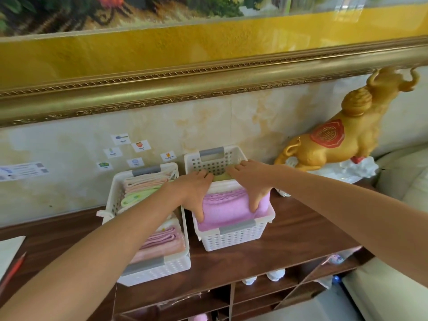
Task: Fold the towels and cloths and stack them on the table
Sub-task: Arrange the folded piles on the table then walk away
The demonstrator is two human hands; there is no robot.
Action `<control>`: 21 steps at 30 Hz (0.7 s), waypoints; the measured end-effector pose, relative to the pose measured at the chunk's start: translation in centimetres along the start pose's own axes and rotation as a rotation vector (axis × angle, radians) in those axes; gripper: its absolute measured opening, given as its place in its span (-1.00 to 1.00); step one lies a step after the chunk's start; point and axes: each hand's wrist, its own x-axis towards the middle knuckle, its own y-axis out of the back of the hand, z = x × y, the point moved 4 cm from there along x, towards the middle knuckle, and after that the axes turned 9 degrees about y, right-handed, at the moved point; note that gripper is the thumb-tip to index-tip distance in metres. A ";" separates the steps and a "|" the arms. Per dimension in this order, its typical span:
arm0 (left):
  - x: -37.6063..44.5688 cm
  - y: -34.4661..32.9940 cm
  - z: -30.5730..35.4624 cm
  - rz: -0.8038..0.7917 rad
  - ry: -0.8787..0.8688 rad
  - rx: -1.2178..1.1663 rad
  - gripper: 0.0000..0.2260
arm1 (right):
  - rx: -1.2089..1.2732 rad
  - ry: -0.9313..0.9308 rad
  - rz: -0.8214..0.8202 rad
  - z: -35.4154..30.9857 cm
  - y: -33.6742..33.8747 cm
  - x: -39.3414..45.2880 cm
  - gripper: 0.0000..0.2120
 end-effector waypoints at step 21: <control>8.8 4.2 -4.8 0.545 0.302 0.066 -0.81 | 0.520 -0.154 -0.182 3.5 0.3 8.5 -0.51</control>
